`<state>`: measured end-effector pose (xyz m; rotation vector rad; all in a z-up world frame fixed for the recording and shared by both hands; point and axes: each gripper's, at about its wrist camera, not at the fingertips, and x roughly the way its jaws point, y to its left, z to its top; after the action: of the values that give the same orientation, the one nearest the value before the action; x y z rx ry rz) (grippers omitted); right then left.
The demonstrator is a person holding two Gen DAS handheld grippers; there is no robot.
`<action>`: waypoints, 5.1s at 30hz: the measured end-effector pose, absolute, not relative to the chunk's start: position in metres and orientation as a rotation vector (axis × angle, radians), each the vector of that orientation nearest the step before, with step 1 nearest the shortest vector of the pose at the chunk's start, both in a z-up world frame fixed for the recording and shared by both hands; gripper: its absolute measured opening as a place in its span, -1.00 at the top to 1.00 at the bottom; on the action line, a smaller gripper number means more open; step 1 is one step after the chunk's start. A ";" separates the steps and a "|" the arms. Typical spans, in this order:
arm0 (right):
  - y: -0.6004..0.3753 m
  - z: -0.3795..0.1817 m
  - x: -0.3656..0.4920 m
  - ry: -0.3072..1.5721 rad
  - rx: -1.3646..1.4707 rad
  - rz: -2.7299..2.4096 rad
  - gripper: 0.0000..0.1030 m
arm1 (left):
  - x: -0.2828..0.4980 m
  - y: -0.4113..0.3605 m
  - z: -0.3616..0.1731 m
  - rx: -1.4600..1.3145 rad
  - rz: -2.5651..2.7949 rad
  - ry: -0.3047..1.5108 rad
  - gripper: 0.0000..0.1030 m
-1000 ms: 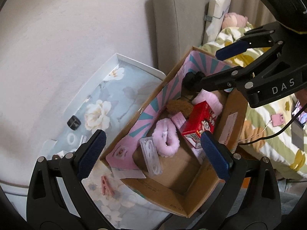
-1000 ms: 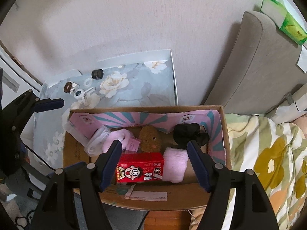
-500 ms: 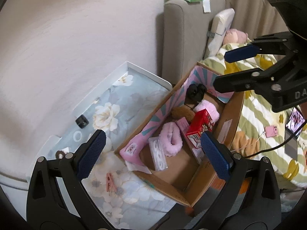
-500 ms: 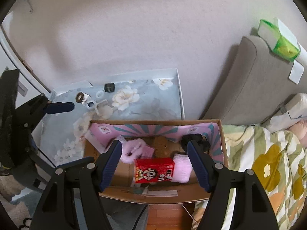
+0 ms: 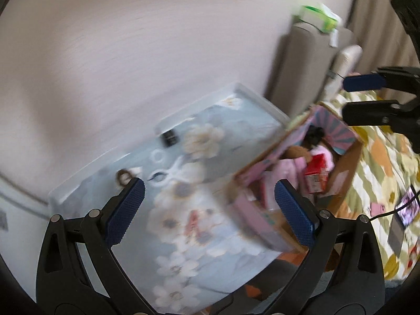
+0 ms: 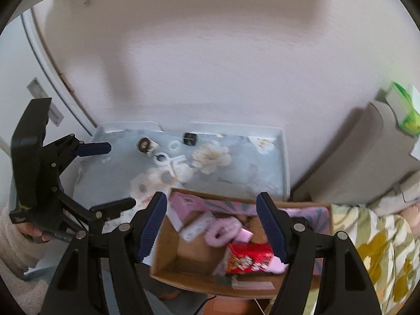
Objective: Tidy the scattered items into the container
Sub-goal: 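Move both tools back over the tray items, then grasp the brown hair tie with the left tool while the right tool grasps the pink clothespin, then carry the hair tie and clothespin over the cardboard box, then open both tools to drop the hair tie and clothespin into the box, then move both tools back toward the white card and white clip on the tray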
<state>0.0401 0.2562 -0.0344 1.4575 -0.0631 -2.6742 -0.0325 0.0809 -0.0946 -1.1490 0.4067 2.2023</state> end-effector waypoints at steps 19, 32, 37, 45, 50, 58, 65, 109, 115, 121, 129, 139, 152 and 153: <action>0.137 -0.120 -0.020 -0.067 1.581 -2.424 -0.30 | -0.114 -0.055 -0.165 -1.419 2.393 0.269 -0.96; 0.069 -0.230 -0.023 0.015 1.712 -2.730 -0.30 | -0.196 -0.012 -0.246 -1.457 2.347 0.358 -0.96; 0.073 -0.257 -0.020 -0.064 1.767 -2.802 -0.30 | -0.208 -0.002 -0.269 -1.470 2.351 0.374 -0.96; 0.067 -0.273 -0.019 -0.043 1.738 -2.849 -0.30 | -0.212 0.000 -0.285 -1.480 2.335 0.374 -0.70; 0.071 -0.276 -0.022 -0.089 1.721 -2.861 -0.14 | -0.213 -0.005 -0.282 -1.488 2.327 0.303 -0.30; 0.077 -0.287 -0.028 -0.159 1.723 -2.838 0.36 | -0.209 -0.010 -0.279 -1.473 2.295 0.243 0.42; 0.083 -0.283 -0.027 -0.187 1.693 -2.844 0.56 | -0.206 -0.020 -0.276 -1.471 2.294 0.186 0.70; 0.216 -0.068 0.037 -0.120 1.465 -2.830 0.57 | -0.048 0.055 -0.092 -1.300 2.326 0.152 0.72; 0.265 -0.078 0.054 -0.042 1.523 -2.820 0.57 | -0.016 0.124 -0.107 -1.309 2.229 0.255 0.72; 0.316 -0.097 0.061 -0.035 1.618 -2.762 0.57 | 0.012 0.185 -0.148 -1.360 2.106 0.366 0.72; 0.367 -0.144 0.070 -0.147 1.765 -2.633 0.57 | 0.032 0.226 -0.205 -1.458 2.001 0.487 0.72; 0.384 -0.158 0.073 -0.265 1.768 -2.532 0.12 | 0.022 0.202 -0.162 -1.359 2.042 0.237 -0.99; 0.378 -0.092 0.080 -0.296 1.446 -2.664 -0.45 | 0.000 0.080 -0.116 -1.376 2.345 0.239 -0.99; 0.372 -0.091 0.079 -0.277 1.439 -2.663 -0.45 | 0.001 0.071 -0.117 -1.390 2.361 0.235 -0.99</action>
<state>0.0787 0.3721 -0.0908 1.4388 -0.2767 -2.6627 0.0008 0.0713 -0.1169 -1.3898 0.2352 2.3606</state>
